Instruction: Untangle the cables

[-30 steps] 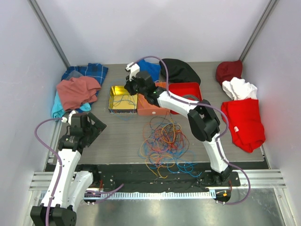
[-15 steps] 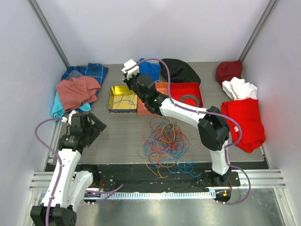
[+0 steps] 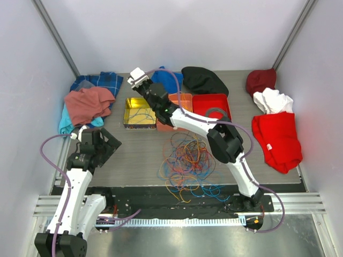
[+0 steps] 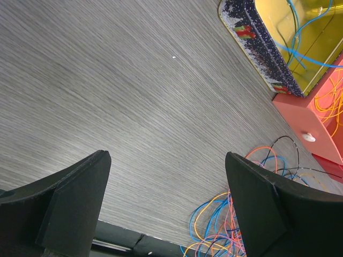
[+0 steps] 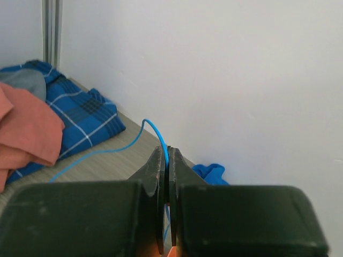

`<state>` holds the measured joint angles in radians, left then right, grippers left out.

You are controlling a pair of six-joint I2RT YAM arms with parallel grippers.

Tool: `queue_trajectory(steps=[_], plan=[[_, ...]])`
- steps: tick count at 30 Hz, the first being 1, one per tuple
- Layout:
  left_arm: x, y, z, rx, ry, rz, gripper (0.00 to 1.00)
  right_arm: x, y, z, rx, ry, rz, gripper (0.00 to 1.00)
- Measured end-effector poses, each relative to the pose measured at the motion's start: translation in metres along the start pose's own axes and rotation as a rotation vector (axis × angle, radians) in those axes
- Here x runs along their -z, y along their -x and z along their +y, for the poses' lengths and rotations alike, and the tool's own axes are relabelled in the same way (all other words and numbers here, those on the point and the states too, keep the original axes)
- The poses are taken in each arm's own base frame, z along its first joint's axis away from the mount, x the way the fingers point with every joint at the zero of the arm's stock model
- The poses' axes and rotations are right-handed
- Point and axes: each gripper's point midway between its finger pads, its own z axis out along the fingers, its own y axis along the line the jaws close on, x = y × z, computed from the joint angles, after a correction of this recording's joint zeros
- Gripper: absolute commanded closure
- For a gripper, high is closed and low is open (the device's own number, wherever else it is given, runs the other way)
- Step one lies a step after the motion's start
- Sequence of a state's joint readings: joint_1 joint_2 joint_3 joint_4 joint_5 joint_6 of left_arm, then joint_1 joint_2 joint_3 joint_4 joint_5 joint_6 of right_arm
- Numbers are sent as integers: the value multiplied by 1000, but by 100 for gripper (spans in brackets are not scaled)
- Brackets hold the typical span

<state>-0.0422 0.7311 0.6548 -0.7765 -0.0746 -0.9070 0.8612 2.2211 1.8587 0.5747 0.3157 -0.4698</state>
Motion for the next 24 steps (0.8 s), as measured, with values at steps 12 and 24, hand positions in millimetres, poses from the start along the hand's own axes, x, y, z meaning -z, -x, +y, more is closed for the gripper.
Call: queue_trajectory(steps=[12,24], plan=[[-3,-2,2,-3,16,14,7,3,-50,9,83,12,49,99],[-3,-3,1,-3,13,18,7,46,-110,46,70,130,231,99]])
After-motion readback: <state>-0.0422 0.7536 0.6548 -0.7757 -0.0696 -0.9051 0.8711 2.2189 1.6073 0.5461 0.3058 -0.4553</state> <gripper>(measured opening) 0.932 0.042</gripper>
